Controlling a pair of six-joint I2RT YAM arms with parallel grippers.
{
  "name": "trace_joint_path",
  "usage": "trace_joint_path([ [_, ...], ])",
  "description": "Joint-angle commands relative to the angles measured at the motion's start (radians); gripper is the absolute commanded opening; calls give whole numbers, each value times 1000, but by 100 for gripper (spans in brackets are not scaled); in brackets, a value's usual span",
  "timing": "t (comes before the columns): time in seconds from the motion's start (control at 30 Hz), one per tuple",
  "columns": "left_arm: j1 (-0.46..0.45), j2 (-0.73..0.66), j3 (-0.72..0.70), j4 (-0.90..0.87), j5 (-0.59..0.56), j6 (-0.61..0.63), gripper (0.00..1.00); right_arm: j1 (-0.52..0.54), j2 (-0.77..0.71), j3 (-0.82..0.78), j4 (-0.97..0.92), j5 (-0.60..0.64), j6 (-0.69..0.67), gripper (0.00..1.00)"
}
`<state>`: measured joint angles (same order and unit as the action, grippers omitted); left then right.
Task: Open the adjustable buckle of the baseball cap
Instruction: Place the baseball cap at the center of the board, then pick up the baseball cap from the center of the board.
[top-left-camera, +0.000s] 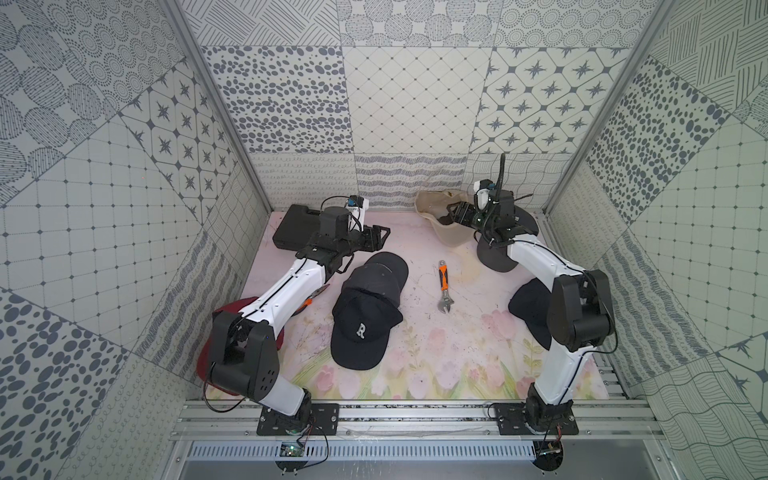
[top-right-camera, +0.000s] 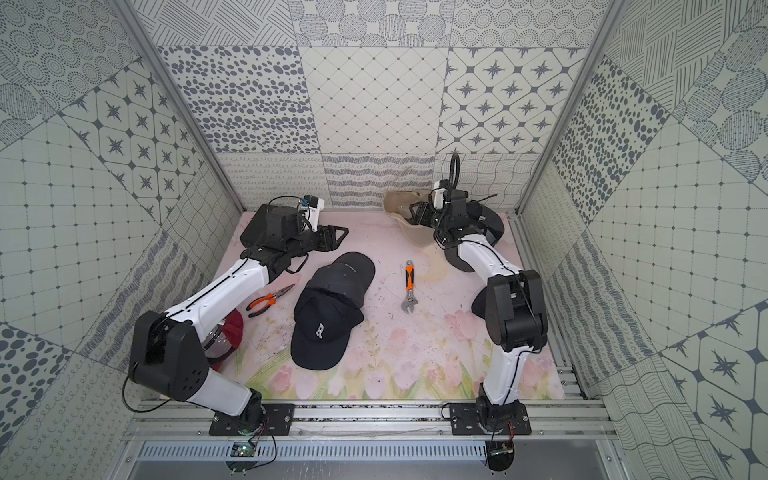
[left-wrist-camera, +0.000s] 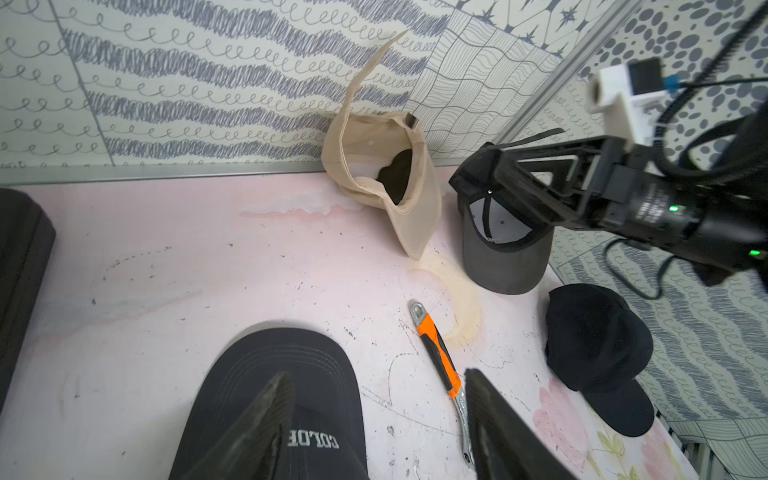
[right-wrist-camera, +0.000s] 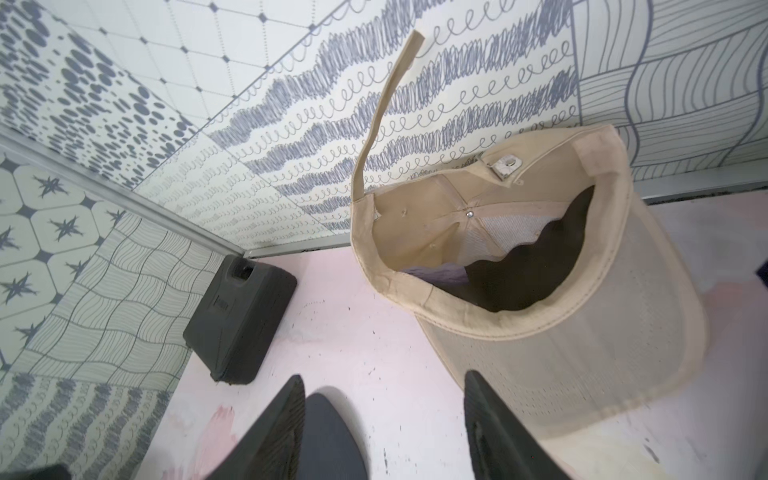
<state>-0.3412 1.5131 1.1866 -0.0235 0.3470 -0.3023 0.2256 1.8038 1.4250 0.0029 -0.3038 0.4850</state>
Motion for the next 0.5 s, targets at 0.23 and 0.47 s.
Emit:
trace_joint_path([
  [0.23, 6, -199, -132, -301, -160, -27, 72, 45, -234, -183, -255, -11, -127, 71],
  [0.47, -13, -343, -196, -452, -240, -43, 71, 63, -342, -263, -372, -19, -148, 74],
])
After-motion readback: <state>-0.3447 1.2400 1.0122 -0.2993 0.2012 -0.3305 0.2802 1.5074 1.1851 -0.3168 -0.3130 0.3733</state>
